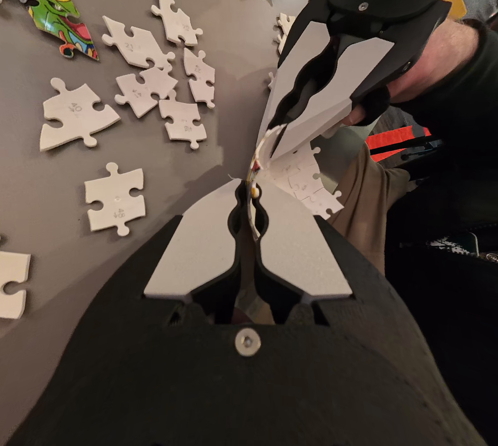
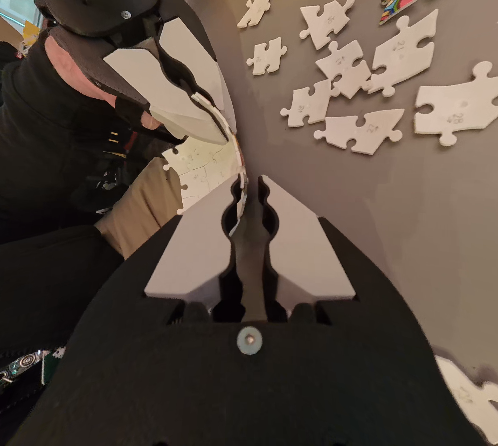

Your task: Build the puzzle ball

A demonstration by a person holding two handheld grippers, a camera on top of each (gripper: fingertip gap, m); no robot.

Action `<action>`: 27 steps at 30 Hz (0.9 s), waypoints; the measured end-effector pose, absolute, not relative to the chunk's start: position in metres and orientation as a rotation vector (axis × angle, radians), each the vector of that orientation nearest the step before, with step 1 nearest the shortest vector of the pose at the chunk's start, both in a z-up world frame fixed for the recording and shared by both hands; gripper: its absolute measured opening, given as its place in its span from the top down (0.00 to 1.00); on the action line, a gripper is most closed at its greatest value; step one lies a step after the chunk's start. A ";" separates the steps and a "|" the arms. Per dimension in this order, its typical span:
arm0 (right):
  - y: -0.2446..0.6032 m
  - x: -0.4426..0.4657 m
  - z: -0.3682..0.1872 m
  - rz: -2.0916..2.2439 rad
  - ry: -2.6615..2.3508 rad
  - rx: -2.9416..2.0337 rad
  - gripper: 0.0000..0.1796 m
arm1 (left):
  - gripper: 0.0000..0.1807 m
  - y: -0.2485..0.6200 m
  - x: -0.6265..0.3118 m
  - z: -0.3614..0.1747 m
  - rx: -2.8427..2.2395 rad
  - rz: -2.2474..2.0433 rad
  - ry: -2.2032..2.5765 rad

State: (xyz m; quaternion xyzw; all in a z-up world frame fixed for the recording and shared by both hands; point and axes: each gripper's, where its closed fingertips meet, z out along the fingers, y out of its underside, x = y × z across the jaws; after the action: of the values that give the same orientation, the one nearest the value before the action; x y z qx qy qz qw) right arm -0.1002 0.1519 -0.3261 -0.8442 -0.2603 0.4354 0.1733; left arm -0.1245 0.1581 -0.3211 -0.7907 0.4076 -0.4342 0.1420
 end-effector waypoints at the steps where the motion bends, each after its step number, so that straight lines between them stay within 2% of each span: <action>1: 0.152 -0.100 -0.326 1.233 -0.734 -2.394 0.95 | 0.98 0.158 -0.124 -0.321 -2.285 -1.253 1.172; 23: 0.149 -0.112 -0.326 1.292 -0.766 -2.353 1.00 | 0.98 0.159 -0.124 -0.321 -2.275 -1.309 1.146; 27: 0.152 -0.108 -0.324 1.279 -0.742 -2.350 0.94 | 0.98 0.165 -0.126 -0.321 -2.280 -1.306 1.094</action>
State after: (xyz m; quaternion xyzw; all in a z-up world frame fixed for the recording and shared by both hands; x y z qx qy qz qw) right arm -0.1082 0.1523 -0.3244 -0.8323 -0.2630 0.4530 0.1816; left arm -0.1262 0.1647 -0.3207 -0.7923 0.3803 -0.4539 0.1472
